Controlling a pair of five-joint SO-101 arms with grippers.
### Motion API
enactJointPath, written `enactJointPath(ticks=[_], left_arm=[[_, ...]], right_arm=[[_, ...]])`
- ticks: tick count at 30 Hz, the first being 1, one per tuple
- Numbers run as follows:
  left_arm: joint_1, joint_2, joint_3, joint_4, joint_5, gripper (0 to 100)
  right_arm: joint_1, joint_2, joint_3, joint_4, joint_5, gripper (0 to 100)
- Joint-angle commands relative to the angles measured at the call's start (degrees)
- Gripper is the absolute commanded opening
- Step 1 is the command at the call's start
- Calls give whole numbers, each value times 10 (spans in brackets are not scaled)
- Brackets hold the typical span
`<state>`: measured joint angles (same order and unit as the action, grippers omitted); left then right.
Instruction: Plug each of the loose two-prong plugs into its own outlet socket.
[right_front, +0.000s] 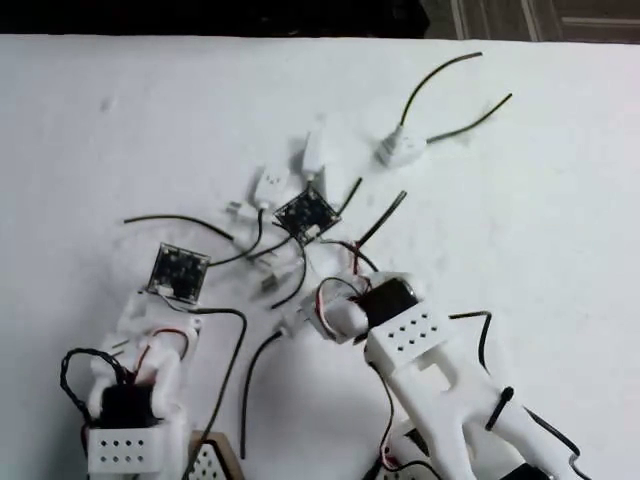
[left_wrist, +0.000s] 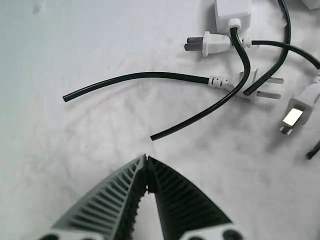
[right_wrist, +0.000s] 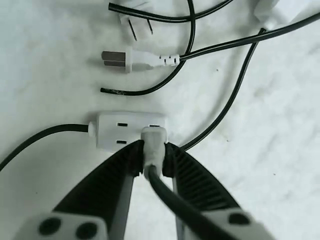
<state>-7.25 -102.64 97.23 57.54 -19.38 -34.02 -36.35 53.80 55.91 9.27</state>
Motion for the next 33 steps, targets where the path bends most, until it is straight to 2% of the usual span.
enactJointPath(ticks=[1, 7, 16, 28, 33], left_arm=[[-7, -4, -2, 2, 2, 24], [-32, -5, -2, -2, 2, 24], [-32, -5, -2, -2, 2, 24], [-32, -5, -2, -2, 2, 24], [-32, -5, -2, -2, 2, 24]], right_arm=[[0, 1, -10, -17, -6, 17], [0, 1, 0, -31, -5, 17], [4, 73, -4, -52, -5, 16], [3, 81, 18, -57, -4, 16], [3, 81, 69, -113, 26, 16]])
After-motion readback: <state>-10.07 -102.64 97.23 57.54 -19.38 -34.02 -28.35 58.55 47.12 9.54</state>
